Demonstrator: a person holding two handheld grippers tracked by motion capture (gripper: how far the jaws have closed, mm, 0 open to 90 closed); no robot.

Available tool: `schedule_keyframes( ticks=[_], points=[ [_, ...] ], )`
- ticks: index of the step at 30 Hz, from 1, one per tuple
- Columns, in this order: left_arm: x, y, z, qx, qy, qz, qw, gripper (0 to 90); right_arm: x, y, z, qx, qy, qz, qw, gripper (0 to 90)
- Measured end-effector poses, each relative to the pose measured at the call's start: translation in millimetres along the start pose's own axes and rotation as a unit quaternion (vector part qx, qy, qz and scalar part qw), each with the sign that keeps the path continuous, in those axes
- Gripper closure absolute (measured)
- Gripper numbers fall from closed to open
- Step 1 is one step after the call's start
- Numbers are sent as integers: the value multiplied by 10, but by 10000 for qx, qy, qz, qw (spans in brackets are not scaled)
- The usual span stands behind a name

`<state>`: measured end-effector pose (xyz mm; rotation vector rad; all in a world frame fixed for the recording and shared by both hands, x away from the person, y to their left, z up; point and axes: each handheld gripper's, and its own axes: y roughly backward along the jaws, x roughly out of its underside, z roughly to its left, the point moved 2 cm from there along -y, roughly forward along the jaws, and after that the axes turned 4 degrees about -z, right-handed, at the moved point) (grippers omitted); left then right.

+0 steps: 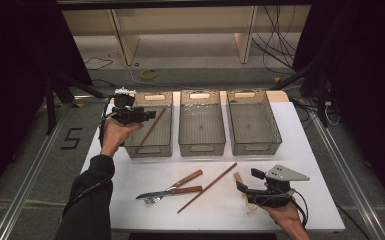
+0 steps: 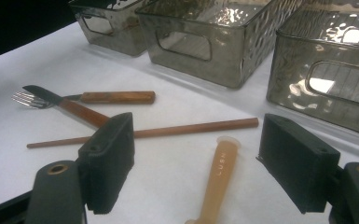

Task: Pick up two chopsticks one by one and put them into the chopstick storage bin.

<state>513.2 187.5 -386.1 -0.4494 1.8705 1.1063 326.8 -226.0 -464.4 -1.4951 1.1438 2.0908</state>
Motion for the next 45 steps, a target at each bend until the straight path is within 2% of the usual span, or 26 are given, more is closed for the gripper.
schedule_keyframes(
  ticks=[5, 9, 11, 12, 15, 17, 20, 22, 23, 25, 27, 31, 33, 36, 43, 45],
  points=[
    [93, 157, -350, 376, -273, -29, 9989, 318, -9, 12, -2, 21, -3, -16, 10000, 274],
    [213, 238, -584, 692, -364, -43, 9969, 290, -17, 25, -12, 49, 22, -43, 10000, 274],
    [243, 234, -685, 719, -439, 84, 9964, 271, -20, 25, -14, 50, -3, -44, 10000, 274],
    [265, 239, -739, 720, -471, 56, 9963, 270, -22, 25, -12, 55, 9, -46, 10000, 274],
    [374, 220, -898, 834, -689, 297, 9937, 266, -33, 37, -2, 60, 45, -79, 9999, 274],
    [447, 195, -973, 897, -710, 423, 9925, 259, -35, 41, -3, 68, 29, -81, 9999, 274],
    [557, 150, -1072, 1061, -731, 606, 9898, 237, -33, 43, -4, 62, 38, -75, 9999, 274],
    [620, 131, -1135, 1086, -827, 723, 9880, 222, -34, 44, -3, 60, 37, -74, 9999, 274],
    [649, 125, -1169, 1091, -826, 741, 9878, 221, -34, 42, -3, 60, 37, -73, 9999, 274],
    [693, 124, -1227, 1114, -934, 870, 9855, 216, -32, 39, -2, 55, 31, -63, 10000, 274],
    [731, 116, -1284, 1122, -973, 911, 9847, 216, -32, 38, 0, 50, 39, -61, 10000, 274],
    [789, 54, -1403, 1219, -1105, 1054, 9807, 228, -28, 30, 1, 45, 59, -47, 10000, 274],
    [819, 7, -1456, 1190, -1207, 1108, 9793, 234, -28, 29, 5, 40, 51, -45, 10000, 274],
    [862, -55, -1509, 1210, -1252, 1216, 9772, 248, -28, 30, 2, 41, 61, -46, 10000, 274],
    [913, -149, -1620, 1240, -1371, 1315, 9739, 263, -26, 28, -3, 44, 55, -32, 10000, 274],
    [927, -174, -1665, 1275, -1428, 1347, 9722, 260, -25, 26, -2, 45, 58, -24, 10000, 274]
  ],
)
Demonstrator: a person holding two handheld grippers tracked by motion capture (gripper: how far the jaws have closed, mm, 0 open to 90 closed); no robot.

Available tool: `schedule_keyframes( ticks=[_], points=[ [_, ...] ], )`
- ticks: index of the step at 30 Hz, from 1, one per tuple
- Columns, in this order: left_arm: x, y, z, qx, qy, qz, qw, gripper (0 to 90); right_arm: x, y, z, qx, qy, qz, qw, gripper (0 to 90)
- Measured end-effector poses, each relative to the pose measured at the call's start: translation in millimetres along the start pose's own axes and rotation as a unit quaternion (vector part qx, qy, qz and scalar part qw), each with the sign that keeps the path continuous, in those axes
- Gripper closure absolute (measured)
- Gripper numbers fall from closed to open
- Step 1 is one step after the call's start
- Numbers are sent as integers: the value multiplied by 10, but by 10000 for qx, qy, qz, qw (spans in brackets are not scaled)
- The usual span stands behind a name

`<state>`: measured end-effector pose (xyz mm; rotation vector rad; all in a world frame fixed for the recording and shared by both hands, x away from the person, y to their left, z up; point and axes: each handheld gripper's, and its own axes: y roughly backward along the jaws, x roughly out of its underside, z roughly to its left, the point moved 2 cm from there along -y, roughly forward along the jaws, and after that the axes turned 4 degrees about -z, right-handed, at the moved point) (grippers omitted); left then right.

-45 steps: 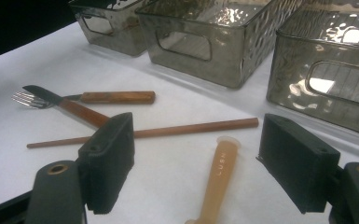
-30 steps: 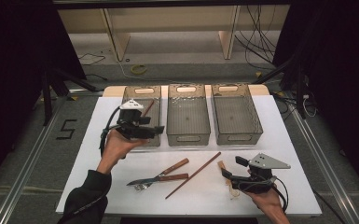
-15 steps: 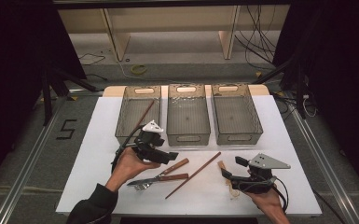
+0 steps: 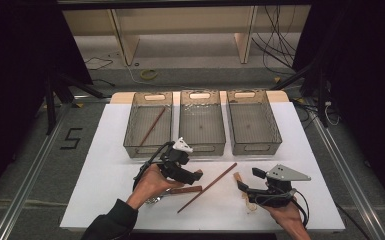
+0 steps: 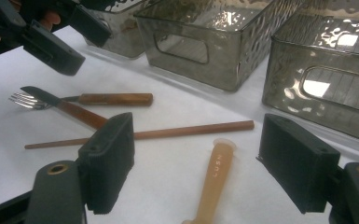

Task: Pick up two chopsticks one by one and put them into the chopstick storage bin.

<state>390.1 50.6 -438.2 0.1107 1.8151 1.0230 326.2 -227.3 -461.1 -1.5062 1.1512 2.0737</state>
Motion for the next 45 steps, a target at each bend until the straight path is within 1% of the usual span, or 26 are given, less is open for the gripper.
schedule_keyframes(
  ticks=[2, 4, 8, 10, 14, 18, 19, 20, 21, 25, 32, 33, 35, 38, 40, 41, 43, 45],
  points=[
    [-6, -40, -33, 58, -68, 38, 10000, 262, 0, 0, 1, -1, -4, -2, 10000, 274],
    [-11, -88, -64, 81, -88, 74, 9999, 263, 0, 0, -1, 3, -7, -4, 10000, 274],
    [0, -187, -105, 133, -168, 216, 9995, 268, -1, 5, -5, 9, -29, -6, 10000, 274],
    [-4, -232, -123, 153, -184, 254, 9994, 275, -1, 5, -6, 6, -24, -7, 10000, 274],
    [-15, -316, -168, 205, -298, 382, 9986, 300, 1, 1, -11, 6, -34, 1, 10000, 274],
    [-28, -402, -199, 235, -311, 447, 9982, 321, 2, 1, -16, 9, -41, -1, 10000, 274],
    [-33, -414, -197, 237, -355, 504, 9978, 325, 1, 2, -15, 8, -45, -4, 10000, 274],
    [-33, -432, -206, 220, -330, 502, 9980, 328, 0, 2, -15, 5, -48, -6, 10000, 274],
    [-36, -443, -205, 214, -361, 533, 9977, 329, 1, 2, -16, 5, -45, -2, 10000, 274],
    [-48, -498, -205, 208, -359, 607, 9973, 340, 1, 5, -25, 6, -67, -7, 10000, 274],
    [-53, -594, -258, 173, -494, 805, 9954, 401, -4, 10, -31, 9, -47, -27, 10000, 274],
    [-54, -609, -262, 144, -499, 806, 9954, 412, -4, 10, -32, 10, -49, -29, 10000, 274],
    [-49, -644, -272, 188, -494, 854, 9949, 438, -4, 11, -32, 10, -67, -22, 10000, 274],
    [-34, -682, -283, 161, -529, 966, 9938, 476, -1, 9, -32, 6, -56, -17, 10000, 274],
    [-28, -696, -276, 178, -542, 1008, 9933, 506, -2, 11, -28, 4, -57, -17, 10000, 274],
    [-23, -706, -278, 176, -528, 1000, 9934, 525, -2, 11, -27, 1, -56, -22, 10000, 274],
    [-18, -724, -270, 163, -527, 1068, 9928, 552, -2, 11, -27, 2, -57, -18, 10000, 274],
    [-8, -744, -259, 165, -472, 1100, 9927, 568, -2, 9, -27, -3, -50, -18, 10000, 274]
  ],
)
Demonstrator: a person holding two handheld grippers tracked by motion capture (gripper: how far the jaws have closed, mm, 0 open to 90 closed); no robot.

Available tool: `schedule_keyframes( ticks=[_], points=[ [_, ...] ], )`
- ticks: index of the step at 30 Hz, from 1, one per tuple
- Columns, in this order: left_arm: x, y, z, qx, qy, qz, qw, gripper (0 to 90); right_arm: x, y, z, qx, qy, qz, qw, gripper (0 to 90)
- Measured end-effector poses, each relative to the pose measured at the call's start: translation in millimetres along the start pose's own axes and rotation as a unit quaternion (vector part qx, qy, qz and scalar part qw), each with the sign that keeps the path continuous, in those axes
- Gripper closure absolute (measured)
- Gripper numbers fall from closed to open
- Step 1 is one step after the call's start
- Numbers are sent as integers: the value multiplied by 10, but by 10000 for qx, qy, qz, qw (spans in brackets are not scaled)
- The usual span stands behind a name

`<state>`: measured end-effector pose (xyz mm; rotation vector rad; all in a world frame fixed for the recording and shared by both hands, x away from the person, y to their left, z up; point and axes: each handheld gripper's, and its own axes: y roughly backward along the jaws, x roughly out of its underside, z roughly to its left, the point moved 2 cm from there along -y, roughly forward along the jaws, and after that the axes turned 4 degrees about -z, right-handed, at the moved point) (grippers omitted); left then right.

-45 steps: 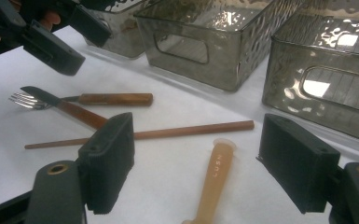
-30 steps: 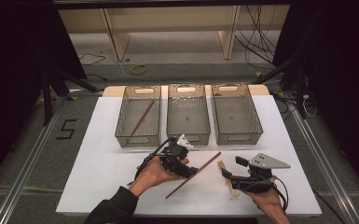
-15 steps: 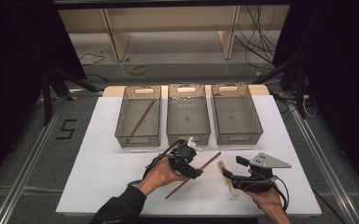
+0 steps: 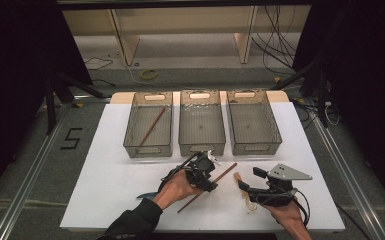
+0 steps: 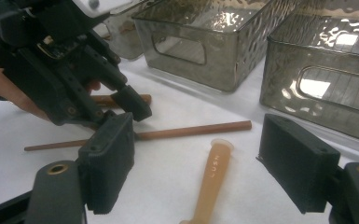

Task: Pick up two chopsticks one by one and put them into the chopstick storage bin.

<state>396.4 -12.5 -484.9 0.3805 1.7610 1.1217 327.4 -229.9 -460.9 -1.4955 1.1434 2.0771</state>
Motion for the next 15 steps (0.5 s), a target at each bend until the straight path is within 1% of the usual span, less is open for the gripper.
schedule_keyframes(
  ticks=[3, 10, 15],
  points=[
    [9, -14, 17, 1, 21, 22, 10000, 613, 1, 0, 3, -9, 1, 11, 10000, 274],
    [-3, -29, -20, 21, -160, 70, 9998, 665, 2, -5, 2, -11, -5, 13, 10000, 274],
    [-4, -46, -39, -36, -202, 108, 9997, 700, 2, -6, 4, -12, -3, 12, 10000, 274]
  ],
)
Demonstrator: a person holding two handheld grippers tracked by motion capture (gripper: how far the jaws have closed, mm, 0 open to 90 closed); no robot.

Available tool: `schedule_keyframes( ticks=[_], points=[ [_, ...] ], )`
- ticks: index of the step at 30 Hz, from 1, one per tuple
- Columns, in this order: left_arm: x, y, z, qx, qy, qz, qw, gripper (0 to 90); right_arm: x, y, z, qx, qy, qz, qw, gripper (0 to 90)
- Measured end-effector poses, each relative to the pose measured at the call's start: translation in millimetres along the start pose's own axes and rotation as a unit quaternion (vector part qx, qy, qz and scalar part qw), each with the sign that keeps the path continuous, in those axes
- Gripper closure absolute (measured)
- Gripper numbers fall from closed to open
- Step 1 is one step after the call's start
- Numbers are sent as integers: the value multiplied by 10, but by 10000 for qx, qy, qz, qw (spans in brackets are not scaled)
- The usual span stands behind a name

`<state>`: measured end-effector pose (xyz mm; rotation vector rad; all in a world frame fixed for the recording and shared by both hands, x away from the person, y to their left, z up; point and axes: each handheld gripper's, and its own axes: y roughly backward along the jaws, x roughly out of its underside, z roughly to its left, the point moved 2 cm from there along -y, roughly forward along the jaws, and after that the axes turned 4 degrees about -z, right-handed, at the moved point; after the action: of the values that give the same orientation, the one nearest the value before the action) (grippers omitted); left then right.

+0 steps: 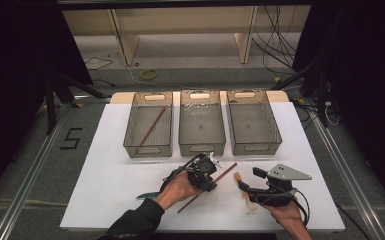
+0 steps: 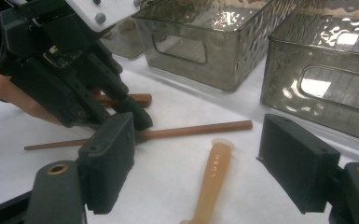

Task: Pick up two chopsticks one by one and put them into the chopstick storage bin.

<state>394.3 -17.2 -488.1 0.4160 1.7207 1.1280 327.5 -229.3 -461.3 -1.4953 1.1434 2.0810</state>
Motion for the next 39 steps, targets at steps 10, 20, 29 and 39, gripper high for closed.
schedule_keyframes(
  ticks=[10, 20, 29, 39],
  points=[
    [2, -9, -32, -161, -51, -13, 9999, 790, -2, 0, -1, 7, 26, 1, 10000, 274],
    [5, -8, -20, -135, 164, -61, 9998, 819, 1, -4, 1, 0, 23, 11, 10000, 274],
    [-6, -11, -18, 36, 352, -131, 9993, 835, 0, 0, -2, 6, 15, 16, 10000, 274],
    [-25, 31, 8, 54, 365, -293, 9989, 835, 3, -7, -6, 5, 20, 21, 10000, 274]
  ],
)
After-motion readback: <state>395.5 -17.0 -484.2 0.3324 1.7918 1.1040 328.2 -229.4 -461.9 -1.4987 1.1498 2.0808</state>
